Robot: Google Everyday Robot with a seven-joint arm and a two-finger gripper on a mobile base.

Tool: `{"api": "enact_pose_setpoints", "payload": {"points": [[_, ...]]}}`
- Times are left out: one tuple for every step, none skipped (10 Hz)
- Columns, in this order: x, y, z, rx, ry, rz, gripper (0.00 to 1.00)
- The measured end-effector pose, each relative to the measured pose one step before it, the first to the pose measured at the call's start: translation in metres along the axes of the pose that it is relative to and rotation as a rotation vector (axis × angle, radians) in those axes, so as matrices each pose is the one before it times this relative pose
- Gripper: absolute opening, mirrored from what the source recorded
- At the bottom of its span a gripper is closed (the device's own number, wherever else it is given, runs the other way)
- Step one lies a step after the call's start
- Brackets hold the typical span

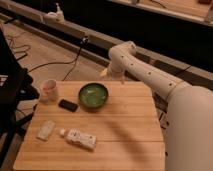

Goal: Drag the ceramic bowl in a circle

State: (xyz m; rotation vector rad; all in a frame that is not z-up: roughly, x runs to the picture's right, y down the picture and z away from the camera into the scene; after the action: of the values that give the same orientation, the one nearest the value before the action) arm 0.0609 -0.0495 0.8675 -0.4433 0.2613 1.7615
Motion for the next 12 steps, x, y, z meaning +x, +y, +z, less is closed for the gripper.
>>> {"api": "enact_pose_setpoints", "payload": {"points": [[-0.00005,-0.00004,0.00001,0.00021,-0.00018,-0.00016,0.8],[-0.00017,-0.0002,0.00001,0.00067,-0.00063,-0.00031,0.8],[0.00008,0.00012,0.00001,-0.00034,0.00031,0.00012,0.8],[0.0001,0.0001,0.00002,-0.00035,0.00037,0.00014,0.8],[-0.00021,-0.00021,-0.00002,0.0008,-0.00081,-0.00038,0.8],[0.00004,0.00003,0.0,-0.00013,0.00016,0.00005,0.8],[0.0002,0.00022,0.00002,-0.00075,0.00074,0.00028,0.8],[-0.0001,-0.00011,-0.00003,0.00026,-0.00034,0.00001,0.8],[-0.0001,-0.00015,0.00001,0.00051,-0.00041,-0.00023,0.8],[0.00013,0.00023,0.00001,-0.00062,0.00041,0.00007,0.8],[0.00058,0.00078,-0.00005,-0.00245,0.00099,-0.00026,0.8],[0.00093,0.00224,-0.00026,-0.00846,0.0006,-0.00585,0.8]]}}
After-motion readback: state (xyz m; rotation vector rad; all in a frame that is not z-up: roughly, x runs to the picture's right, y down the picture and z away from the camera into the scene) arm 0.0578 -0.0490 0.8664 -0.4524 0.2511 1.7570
